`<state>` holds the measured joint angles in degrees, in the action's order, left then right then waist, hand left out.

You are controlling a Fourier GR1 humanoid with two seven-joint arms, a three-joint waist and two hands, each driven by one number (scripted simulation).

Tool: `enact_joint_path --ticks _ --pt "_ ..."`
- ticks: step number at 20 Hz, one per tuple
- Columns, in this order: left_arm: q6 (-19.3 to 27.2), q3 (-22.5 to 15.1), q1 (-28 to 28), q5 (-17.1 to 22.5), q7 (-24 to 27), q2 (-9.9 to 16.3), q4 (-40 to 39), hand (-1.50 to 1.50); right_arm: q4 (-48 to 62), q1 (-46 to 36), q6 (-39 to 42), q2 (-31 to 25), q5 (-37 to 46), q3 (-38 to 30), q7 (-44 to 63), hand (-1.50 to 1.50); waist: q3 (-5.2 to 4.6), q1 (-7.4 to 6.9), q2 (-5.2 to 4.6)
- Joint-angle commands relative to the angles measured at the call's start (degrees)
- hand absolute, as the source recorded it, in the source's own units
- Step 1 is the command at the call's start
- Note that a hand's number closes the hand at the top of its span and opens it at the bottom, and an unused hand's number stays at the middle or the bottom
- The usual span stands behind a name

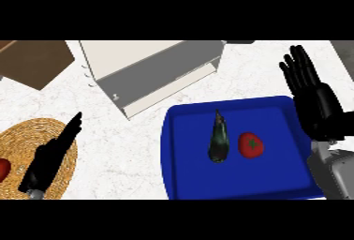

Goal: Pick the eggplant from the tray and place it in the tiered shelf

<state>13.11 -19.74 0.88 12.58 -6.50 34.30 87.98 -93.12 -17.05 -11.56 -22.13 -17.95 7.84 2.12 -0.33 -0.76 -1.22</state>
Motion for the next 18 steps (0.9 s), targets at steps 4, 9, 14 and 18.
enact_joint_path --ticks 4,9,14,18 --pt "0.97 6.67 -1.10 7.23 -1.39 -5.45 -8.13 0.00 2.42 8.43 -10.01 -2.56 6.99 -5.05 1.32 1.50 0.12 3.04 1.01" --pt "1.16 7.63 2.33 12.52 -4.50 -8.29 -4.88 0.00 12.81 21.32 -16.33 -6.58 11.29 -6.26 15.72 1.50 0.01 3.21 0.90" --pt "-1.82 9.27 -3.87 11.78 -5.00 -10.64 -13.21 0.00 -3.43 31.43 -17.03 -2.23 10.87 -5.14 12.09 -1.50 0.27 1.90 1.28" --pt "-2.23 8.82 -1.73 11.37 -4.23 -11.52 -11.16 0.00 -12.95 34.07 -9.80 -5.81 8.96 -2.82 15.39 -1.50 0.26 1.63 1.35"
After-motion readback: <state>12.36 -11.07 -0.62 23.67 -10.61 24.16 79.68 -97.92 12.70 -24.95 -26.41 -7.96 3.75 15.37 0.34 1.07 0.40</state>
